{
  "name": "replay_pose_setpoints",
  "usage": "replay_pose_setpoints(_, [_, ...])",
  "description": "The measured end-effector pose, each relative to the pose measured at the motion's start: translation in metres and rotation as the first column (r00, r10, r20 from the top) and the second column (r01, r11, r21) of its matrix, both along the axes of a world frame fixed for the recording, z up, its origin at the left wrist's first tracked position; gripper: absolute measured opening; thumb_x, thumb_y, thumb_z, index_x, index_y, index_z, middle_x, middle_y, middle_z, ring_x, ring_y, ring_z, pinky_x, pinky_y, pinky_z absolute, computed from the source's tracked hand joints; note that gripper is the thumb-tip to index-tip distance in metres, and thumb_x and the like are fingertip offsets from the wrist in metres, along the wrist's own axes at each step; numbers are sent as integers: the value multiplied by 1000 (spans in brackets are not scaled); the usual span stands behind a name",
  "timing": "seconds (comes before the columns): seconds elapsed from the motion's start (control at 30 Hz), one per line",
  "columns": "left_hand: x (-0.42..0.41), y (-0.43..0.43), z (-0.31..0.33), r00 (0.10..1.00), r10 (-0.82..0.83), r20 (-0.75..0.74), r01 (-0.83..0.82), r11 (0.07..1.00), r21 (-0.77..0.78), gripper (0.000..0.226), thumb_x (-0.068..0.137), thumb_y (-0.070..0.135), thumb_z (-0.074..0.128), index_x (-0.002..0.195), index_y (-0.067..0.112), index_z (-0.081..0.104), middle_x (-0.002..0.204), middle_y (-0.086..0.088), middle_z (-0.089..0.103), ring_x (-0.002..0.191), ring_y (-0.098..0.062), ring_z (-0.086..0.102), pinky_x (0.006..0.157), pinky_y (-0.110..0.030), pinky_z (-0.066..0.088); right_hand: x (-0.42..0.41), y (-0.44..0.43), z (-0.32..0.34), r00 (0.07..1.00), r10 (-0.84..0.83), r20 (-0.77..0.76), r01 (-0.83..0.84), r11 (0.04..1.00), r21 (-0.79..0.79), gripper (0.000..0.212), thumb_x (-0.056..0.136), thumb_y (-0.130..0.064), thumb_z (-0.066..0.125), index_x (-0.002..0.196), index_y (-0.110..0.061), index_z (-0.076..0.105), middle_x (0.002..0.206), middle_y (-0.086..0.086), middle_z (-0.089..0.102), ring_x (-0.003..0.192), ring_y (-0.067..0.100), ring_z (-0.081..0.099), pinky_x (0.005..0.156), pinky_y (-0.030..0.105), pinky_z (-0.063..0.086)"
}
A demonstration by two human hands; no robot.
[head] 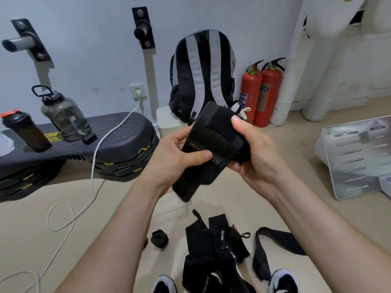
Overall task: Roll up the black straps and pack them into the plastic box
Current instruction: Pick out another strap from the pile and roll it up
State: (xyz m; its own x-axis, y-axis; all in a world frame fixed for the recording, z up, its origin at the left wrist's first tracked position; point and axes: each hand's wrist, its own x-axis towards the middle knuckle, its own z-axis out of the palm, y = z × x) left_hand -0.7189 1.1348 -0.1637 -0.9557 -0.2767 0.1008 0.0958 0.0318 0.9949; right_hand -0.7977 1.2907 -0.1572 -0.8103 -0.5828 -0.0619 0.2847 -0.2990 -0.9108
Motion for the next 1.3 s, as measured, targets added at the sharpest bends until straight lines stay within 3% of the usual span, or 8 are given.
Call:
replay_pose_setpoints(0.37, [0, -4, 1, 997, -10, -79, 1, 995, -102, 27, 85, -5, 68, 104, 13, 70, 89, 3, 77, 87, -13, 73, 73, -22, 56, 5, 0, 4, 980, 46, 196, -61, 996, 70, 41, 89, -54, 59, 68, -22, 75, 71, 2, 68, 57, 14, 61, 52, 24, 48])
replay_pose_setpoints(0.5, [1, -11, 1, 992, -85, -93, 81, 996, -39, 28, 74, 26, 83, 100, 21, 73, 94, 0, 76, 92, -17, 72, 76, -27, 57, 5, 0, 2, 919, 166, 356, -192, 981, 37, 53, 88, -62, 52, 68, -16, 70, 64, 3, 59, 42, 11, 45, 35, 15, 37])
replay_pose_setpoints(0.63, [1, -7, 0, 978, -192, -79, 199, 976, 92, 66, 57, 53, 89, 100, 8, 69, 91, -8, 75, 82, -22, 73, 67, -28, 57, 11, -3, -6, 857, 287, 429, -322, 947, 10, 69, 92, -66, 37, 55, -13, 63, 55, 5, 48, 32, 6, 33, 30, 11, 25])
replay_pose_setpoints(0.73, [2, -2, 2, 986, -141, -92, 155, 975, 162, 53, 61, 43, 90, 94, 7, 70, 85, -7, 75, 75, -19, 72, 60, -25, 56, 5, -1, -4, 902, 302, 310, -368, 912, 182, 63, 97, -63, 33, 76, -11, 62, 62, 11, 56, 40, 13, 47, 35, 16, 36])
replay_pose_setpoints(0.8, [2, 0, 1, 995, -81, -55, 91, 976, 198, 25, 71, 23, 83, 88, 9, 71, 81, -5, 75, 71, -16, 72, 57, -23, 55, -5, 3, -1, 978, 202, 44, -202, 892, 404, 53, 100, -58, 35, 98, -15, 67, 86, 10, 72, 69, 21, 67, 55, 29, 52])
replay_pose_setpoints(0.93, [-3, 10, -3, 997, -47, 61, 32, 975, 221, 16, 73, 19, 76, 84, 7, 73, 81, -11, 75, 72, -21, 72, 63, -28, 58, -13, 7, -3, 935, 251, -249, -169, 936, 309, 48, 89, -55, 59, 122, -21, 64, 109, 3, 75, 101, 23, 71, 83, 40, 59])
replay_pose_setpoints(1.03, [-4, 17, -5, 993, -50, 111, 28, 981, 190, 22, 71, 18, 84, 85, 6, 72, 81, -13, 74, 74, -23, 72, 67, -30, 60, -14, 6, -9, 907, 300, -296, -219, 935, 278, 48, 75, -29, 81, 118, -13, 66, 107, 13, 74, 98, 28, 72, 81, 35, 58])
replay_pose_setpoints(1.3, [5, 4, 8, 990, -82, 113, 87, 995, -39, 67, 70, 18, 79, 132, 20, 56, 74, -1, 73, 63, -12, 67, 52, -21, 50, -23, 16, -3, 966, 173, -194, -158, 984, 87, 31, 77, -23, 71, 105, -12, 71, 96, 12, 75, 83, 24, 72, 64, 32, 58])
